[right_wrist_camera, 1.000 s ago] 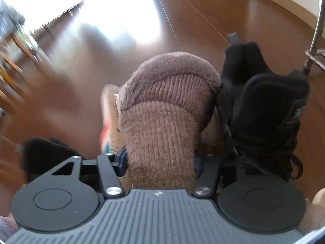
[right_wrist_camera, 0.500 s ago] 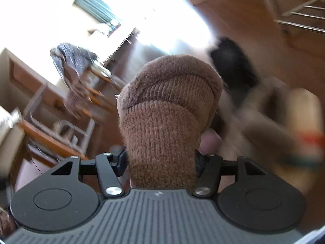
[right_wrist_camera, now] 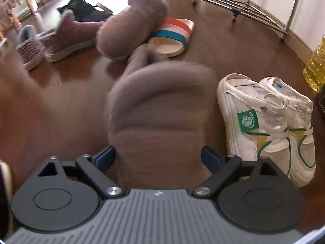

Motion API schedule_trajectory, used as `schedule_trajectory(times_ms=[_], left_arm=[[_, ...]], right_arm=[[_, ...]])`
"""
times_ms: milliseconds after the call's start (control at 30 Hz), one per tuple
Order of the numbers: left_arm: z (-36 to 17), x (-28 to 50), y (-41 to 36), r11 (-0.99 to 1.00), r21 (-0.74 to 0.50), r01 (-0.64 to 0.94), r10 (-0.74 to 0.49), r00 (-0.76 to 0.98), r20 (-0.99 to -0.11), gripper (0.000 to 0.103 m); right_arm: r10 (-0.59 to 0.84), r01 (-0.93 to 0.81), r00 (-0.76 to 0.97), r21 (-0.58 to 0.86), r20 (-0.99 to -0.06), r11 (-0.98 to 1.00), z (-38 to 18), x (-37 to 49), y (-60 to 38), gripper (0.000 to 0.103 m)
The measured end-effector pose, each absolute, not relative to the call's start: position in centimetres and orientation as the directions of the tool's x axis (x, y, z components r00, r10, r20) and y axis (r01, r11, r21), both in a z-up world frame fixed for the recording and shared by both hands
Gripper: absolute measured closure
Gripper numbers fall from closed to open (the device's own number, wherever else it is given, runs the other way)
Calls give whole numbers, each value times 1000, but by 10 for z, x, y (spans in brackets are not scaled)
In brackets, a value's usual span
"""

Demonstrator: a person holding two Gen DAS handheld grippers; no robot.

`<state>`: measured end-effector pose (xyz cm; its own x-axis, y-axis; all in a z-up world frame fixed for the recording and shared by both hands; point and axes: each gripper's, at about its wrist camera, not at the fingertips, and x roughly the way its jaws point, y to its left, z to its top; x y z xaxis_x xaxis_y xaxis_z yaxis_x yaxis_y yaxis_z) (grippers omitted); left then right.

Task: Organize scattered shoes
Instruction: 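Carry the brown slipper toward the sneaker pair with the right gripper, then lower the brown slipper beside the sneakers and open the right gripper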

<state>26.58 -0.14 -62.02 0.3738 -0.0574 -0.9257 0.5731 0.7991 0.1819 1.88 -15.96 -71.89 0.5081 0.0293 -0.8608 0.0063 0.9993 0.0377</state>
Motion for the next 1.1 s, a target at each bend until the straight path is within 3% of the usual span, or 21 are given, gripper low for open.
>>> schedule_trajectory(times_ms=[133, 200, 300, 400, 467, 600, 667, 867, 1100], left_arm=[[-624, 275, -3, 814, 185, 551, -44, 375, -926, 5], [-622, 285, 4, 847, 181, 500, -15, 363, -932, 5], [-597, 291, 31, 925, 74, 372, -74, 368, -927, 5], [-577, 276, 51, 937, -7, 350, -146, 374, -916, 5], [-570, 260, 58, 923, 20, 384, -150, 407, -901, 5], [-558, 214, 67, 872, 193, 450, -12, 415, -910, 5], [-549, 192, 64, 847, 244, 473, 24, 423, -906, 5], [-557, 144, 35, 707, 390, 591, 124, 440, -890, 4], [-579, 97, -7, 619, 405, 673, 90, 451, -888, 4]], right_arm=[[59, 8, 439, 70, -897, 998, -697, -3, -169, 1], [61, -106, 401, 20, -914, 994, -696, -5, -161, 1], [58, -179, 350, -6, -935, 984, -716, 18, -145, 1], [34, -221, 408, -62, -912, 973, -738, 27, -133, 1], [-7, -220, 421, -109, -907, 969, -763, 31, -130, 1], [-92, -215, 512, -231, -854, 949, -784, 15, -121, 2], [-94, -184, 508, -215, -856, 959, -781, 9, -126, 11], [-98, -145, 533, -205, -840, 968, -779, -4, -148, 13], [-145, -87, 565, -233, -812, 969, -782, -5, -162, 14]])
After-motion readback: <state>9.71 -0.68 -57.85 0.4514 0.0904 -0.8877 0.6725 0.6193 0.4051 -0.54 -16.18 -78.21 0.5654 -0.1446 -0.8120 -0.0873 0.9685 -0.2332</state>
